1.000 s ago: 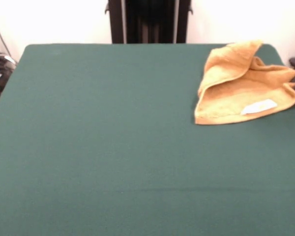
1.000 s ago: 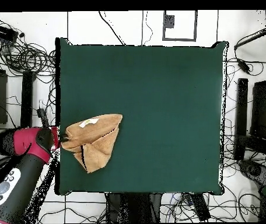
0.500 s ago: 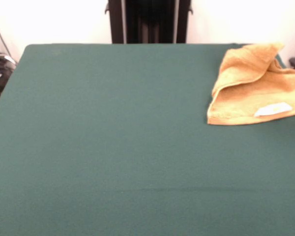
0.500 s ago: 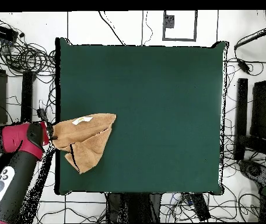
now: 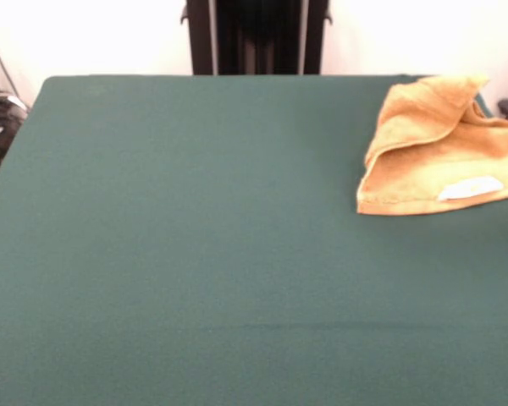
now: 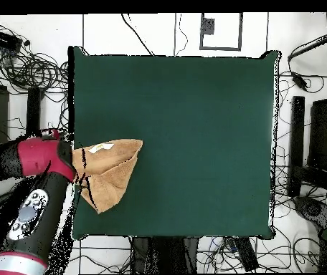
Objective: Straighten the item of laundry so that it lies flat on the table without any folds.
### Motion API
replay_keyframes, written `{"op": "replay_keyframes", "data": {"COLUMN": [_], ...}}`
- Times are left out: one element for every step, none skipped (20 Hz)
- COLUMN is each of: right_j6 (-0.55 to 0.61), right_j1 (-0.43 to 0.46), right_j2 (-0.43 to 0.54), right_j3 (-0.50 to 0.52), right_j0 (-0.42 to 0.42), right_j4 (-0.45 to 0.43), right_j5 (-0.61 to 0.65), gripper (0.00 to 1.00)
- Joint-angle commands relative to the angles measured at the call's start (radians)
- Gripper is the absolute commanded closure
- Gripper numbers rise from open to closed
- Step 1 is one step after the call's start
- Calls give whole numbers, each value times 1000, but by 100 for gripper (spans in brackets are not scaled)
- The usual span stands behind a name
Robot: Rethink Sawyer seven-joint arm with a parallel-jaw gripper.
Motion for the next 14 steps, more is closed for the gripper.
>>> {"op": "replay_keyframes", "data": {"right_j6": [-436, -449, -454, -452, -444, -442, -440, -439, -439, -442, -436, -428, -407, -377], "right_j1": [-227, -254, -273, -293, -309, -324, -342, -356, -366, -376, -382, -382, -386, -384], "right_j2": [234, 235, 233, 230, 228, 229, 237, 246, 256, 269, 279, 284, 295, 309], "right_j3": [234, 232, 219, 213, 208, 206, 214, 219, 225, 232, 246, 252, 270, 287], "right_j0": [-172, -187, -198, -204, -207, -212, -219, -228, -238, -249, -257, -261, -265, -267], "right_j4": [-183, -211, -238, -263, -283, -303, -315, -327, -338, -349, -355, -366, -367, -358], "right_j5": [102, 139, 180, 219, 241, 253, 258, 264, 266, 268, 258, 245, 229, 216], "gripper": [0, 0, 0, 0, 0, 0, 0, 0, 0, 0, 0, 0, 0, 0]}}
